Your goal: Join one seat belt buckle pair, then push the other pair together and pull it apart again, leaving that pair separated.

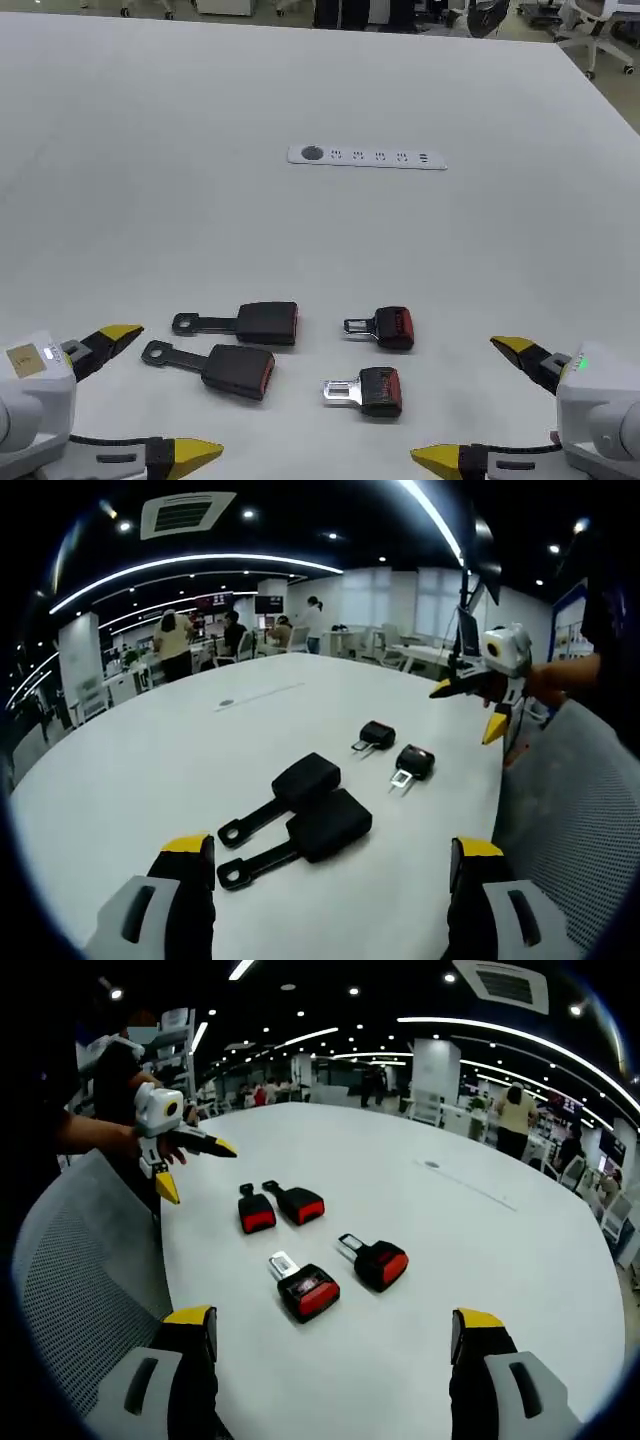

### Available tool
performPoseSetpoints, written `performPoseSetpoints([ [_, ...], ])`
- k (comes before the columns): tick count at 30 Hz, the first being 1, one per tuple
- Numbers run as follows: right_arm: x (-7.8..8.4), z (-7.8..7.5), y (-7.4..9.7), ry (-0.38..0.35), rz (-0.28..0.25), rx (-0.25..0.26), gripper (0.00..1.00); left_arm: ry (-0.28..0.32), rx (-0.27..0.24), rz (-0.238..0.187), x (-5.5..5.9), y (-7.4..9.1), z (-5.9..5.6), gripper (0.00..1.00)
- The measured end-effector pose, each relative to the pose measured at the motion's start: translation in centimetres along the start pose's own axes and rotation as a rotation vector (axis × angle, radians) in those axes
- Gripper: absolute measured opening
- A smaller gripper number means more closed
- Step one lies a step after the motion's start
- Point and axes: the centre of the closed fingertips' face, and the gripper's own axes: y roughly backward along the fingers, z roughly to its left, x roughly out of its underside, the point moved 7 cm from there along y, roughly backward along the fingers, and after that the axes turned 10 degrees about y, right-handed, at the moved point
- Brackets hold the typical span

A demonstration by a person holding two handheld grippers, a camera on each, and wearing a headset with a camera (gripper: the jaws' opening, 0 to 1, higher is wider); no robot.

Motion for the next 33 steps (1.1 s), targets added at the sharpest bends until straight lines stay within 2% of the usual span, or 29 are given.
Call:
performPoseSetpoints([
  [14, -0.1, 0.12, -0.01, 0.003, 0.003, -0.004, 0.99, 0.001, 0.0, -0.003, -0.3, -0.09, -0.55, 1.0],
  [33, -0.17, 0.15, -0.04, 0.015, 0.004, -0.008, 0.99, -0.004, -0.001, -0.002, -0.07, 0.16, 0.01, 1.0],
])
